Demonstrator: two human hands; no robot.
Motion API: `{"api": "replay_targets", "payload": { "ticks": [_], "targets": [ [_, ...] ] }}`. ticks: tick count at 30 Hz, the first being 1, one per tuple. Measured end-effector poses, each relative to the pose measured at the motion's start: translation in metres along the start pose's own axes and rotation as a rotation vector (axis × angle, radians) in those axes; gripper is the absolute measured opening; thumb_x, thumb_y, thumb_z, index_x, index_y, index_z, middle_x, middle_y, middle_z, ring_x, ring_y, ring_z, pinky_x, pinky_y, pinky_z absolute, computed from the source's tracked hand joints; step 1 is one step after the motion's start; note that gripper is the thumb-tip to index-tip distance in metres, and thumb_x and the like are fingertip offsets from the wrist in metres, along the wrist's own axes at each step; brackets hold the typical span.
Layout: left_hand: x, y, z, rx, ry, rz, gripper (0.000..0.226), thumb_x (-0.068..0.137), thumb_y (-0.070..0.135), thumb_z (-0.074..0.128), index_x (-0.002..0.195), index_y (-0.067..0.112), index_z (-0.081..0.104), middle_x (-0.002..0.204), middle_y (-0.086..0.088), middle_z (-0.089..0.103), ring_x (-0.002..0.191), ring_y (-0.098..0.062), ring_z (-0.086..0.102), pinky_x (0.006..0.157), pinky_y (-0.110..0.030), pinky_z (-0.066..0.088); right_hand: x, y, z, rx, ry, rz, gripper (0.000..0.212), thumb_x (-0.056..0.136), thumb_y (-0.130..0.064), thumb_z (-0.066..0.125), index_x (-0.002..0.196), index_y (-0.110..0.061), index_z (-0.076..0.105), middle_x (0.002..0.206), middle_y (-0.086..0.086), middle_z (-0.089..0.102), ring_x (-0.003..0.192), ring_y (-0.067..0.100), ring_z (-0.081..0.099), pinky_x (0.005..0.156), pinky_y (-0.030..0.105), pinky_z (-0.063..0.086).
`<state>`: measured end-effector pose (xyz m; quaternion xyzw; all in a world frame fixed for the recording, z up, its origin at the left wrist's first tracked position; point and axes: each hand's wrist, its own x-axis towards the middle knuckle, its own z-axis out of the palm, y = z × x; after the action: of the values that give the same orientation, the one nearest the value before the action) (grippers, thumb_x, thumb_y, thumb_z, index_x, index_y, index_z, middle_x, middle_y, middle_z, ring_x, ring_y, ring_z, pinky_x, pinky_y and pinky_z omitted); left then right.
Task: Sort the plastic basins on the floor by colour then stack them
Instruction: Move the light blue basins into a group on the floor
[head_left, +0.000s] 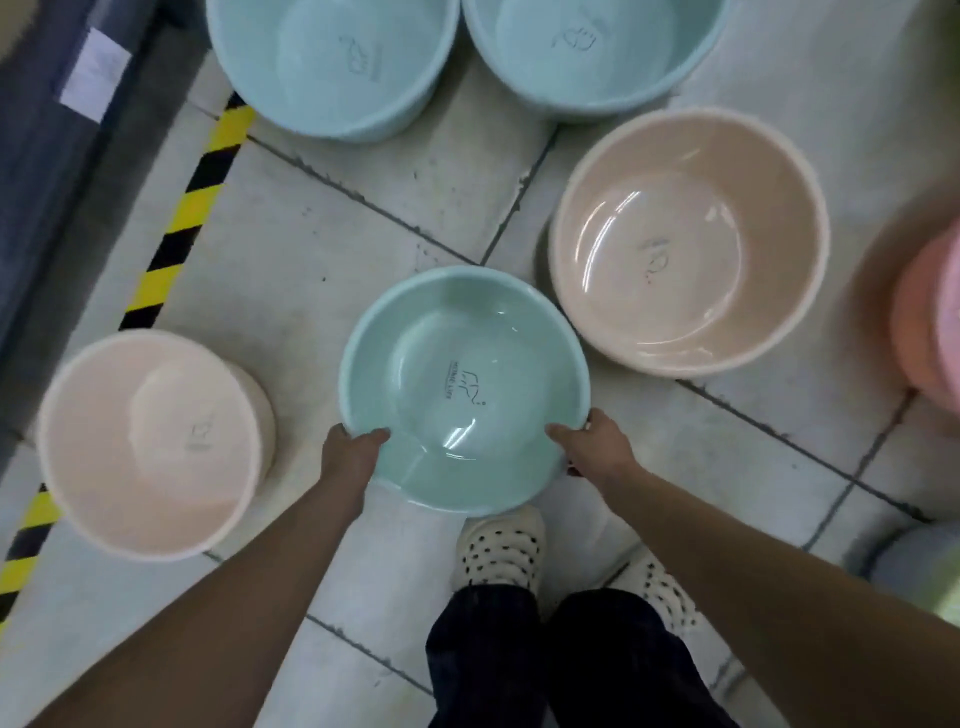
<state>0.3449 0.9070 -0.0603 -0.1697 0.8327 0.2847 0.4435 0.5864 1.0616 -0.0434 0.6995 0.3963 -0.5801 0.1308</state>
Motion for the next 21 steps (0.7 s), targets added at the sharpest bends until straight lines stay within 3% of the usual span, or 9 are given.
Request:
{"api": "replay_targets", "payload": {
  "ticks": [3,6,12,16,18,21],
  "targets": [
    [0.009,-0.013,-0.008,-0.102,-0.113,0.014,0.058,0.051,0.012,0.076,0.108,0.009,0.063,0.111,-0.019,0.069,0.096,-0.036,0.068,0.087,-0.058,0.055,0.008,-0.001,0.017,0.023,0.058,0.008,0.039,0.084,-0.023,0.073,0.119,-0.012,0.061,0.108,0.012,0.067,0.084,0.03,0.069,0.056,0.036,0.061],
    [-0.002,-0.009,-0.017,-0.189,-0.11,0.038,0.053,0.06,0.001,0.067,0.112,0.01,0.062,0.111,-0.019,0.068,0.09,-0.035,0.066,0.072,-0.048,0.055,0.0,0.001,0.023,-0.015,0.066,-0.024,0.033,0.082,-0.011,0.068,0.115,-0.012,0.062,0.104,0.013,0.068,0.074,0.027,0.067,0.042,0.027,0.054],
    [-0.047,0.002,-0.069,-0.272,-0.099,0.107,0.043,0.063,0.006,0.06,0.103,0.022,0.061,0.104,-0.009,0.069,0.088,-0.031,0.066,0.064,-0.042,0.055,-0.057,-0.039,0.021,0.011,0.027,-0.138,0.033,0.081,0.001,0.061,0.11,-0.014,0.065,0.105,0.013,0.07,0.091,0.032,0.068,0.055,0.033,0.058],
    [-0.075,0.016,-0.139,-0.348,-0.022,0.146,0.044,0.061,0.011,0.059,0.104,0.021,0.06,0.1,-0.004,0.068,0.087,-0.027,0.064,0.074,-0.042,0.056,-0.121,-0.094,0.052,-0.115,0.049,-0.26,0.04,0.063,-0.013,0.064,0.102,-0.019,0.069,0.1,0.008,0.074,0.094,0.031,0.069,0.078,0.05,0.06],
    [-0.085,0.019,-0.179,-0.393,0.023,0.128,0.043,0.064,0.009,0.063,0.106,0.015,0.058,0.098,-0.005,0.067,0.088,-0.027,0.063,0.075,-0.04,0.055,-0.155,-0.123,0.078,-0.178,0.026,-0.337,0.043,0.065,-0.01,0.063,0.107,-0.018,0.067,0.097,0.005,0.073,0.093,0.028,0.069,0.076,0.042,0.06],
    [-0.086,0.017,-0.237,-0.46,0.116,0.066,0.042,0.065,0.01,0.064,0.106,0.016,0.06,0.097,-0.005,0.068,0.091,-0.028,0.065,0.076,-0.039,0.054,-0.202,-0.166,0.129,-0.275,-0.006,-0.376,0.046,0.062,-0.015,0.059,0.107,-0.016,0.067,0.09,0.002,0.07,0.087,0.024,0.066,0.06,0.023,0.047]
  ]
}}
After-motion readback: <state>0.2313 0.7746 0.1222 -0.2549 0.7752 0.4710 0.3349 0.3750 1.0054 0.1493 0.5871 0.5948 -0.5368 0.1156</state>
